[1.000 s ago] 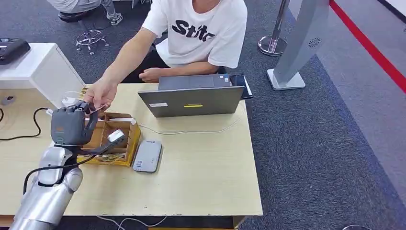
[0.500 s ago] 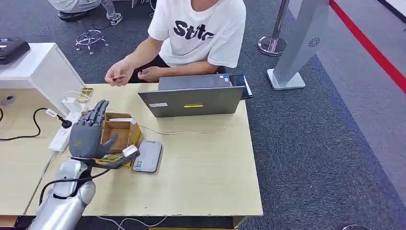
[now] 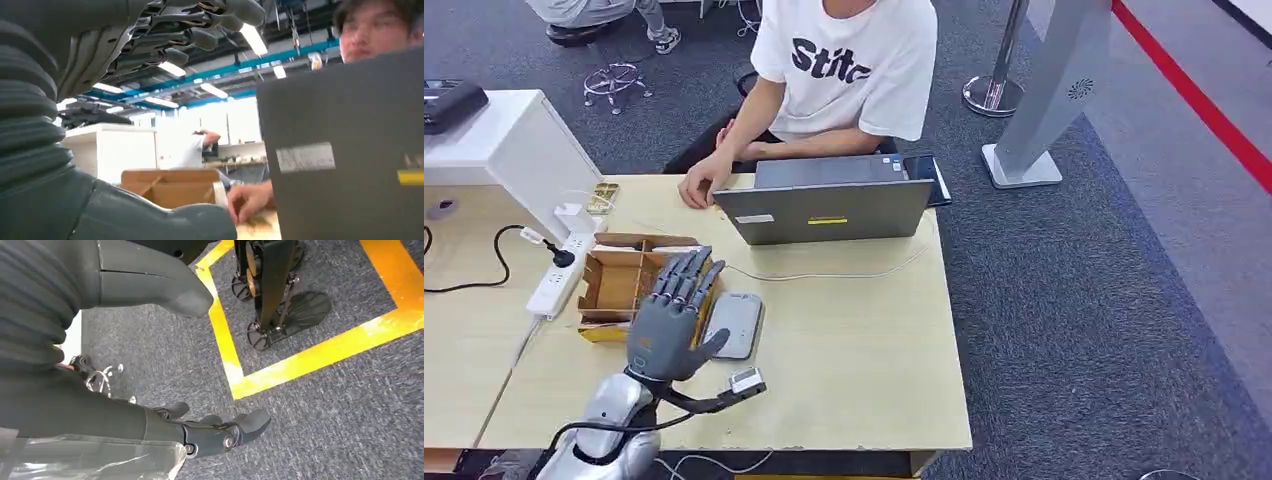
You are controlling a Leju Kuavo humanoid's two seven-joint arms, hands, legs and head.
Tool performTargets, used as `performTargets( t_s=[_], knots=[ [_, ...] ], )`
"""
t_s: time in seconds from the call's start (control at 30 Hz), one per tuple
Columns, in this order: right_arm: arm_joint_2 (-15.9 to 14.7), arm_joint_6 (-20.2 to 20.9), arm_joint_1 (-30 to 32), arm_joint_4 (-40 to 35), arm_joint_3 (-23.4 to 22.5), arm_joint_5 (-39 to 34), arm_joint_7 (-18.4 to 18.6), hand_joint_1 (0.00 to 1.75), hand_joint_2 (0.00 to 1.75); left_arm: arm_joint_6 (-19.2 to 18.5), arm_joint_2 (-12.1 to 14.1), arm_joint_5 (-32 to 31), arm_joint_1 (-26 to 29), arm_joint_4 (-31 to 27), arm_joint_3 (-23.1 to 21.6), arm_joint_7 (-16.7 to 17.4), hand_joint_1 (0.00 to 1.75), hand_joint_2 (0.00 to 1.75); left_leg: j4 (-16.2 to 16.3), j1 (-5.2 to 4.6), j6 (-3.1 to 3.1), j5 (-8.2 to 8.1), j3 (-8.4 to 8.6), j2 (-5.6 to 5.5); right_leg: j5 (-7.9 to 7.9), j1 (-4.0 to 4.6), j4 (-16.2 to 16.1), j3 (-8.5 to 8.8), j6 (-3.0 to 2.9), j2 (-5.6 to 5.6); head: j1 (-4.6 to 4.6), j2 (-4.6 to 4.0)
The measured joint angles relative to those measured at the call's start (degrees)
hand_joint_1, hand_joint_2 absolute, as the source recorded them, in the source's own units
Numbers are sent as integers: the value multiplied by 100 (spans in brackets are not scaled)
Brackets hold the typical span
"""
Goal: Pass the card to the sensor for recognition and then transmit it.
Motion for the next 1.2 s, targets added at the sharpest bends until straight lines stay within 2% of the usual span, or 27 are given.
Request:
performTargets(
  t_s=[0.2,0.3,0.57,0.77,0.9,1.2],
  knots=[
    [0,2,3,0,-4,0,-15,0,175,-82,116,-15,92,-103,-210,4,0,175,0,0,0,0,-1,0,0,0,0,0,0,0,0,0],
    [0,2,3,0,-4,0,-24,0,175,-288,227,-307,92,-122,-310,168,0,175,0,0,0,0,-2,0,0,0,0,0,0,1,0,0],
    [0,-2,21,0,-76,-50,-35,0,175,-542,934,-249,371,-501,-343,424,0,175,-3,2,-1,0,-1,2,-1,2,3,-1,-2,3,0,0],
    [0,-7,27,0,-138,-50,-31,0,175,-540,1342,-173,585,-793,-68,470,0,175,-4,2,-1,0,-1,0,-1,2,3,0,-2,0,0,0],
    [0,-7,29,0,-140,-46,-31,0,175,-542,1436,-166,624,-804,88,479,0,175,-4,2,-3,2,-1,0,-1,2,3,1,-1,0,0,0],
    [0,-7,27,0,-142,-26,-11,0,175,-544,1464,-168,650,-804,179,520,0,175,-3,1,-3,2,-1,0,-1,1,2,0,-1,-1,0,0]
  ],
)
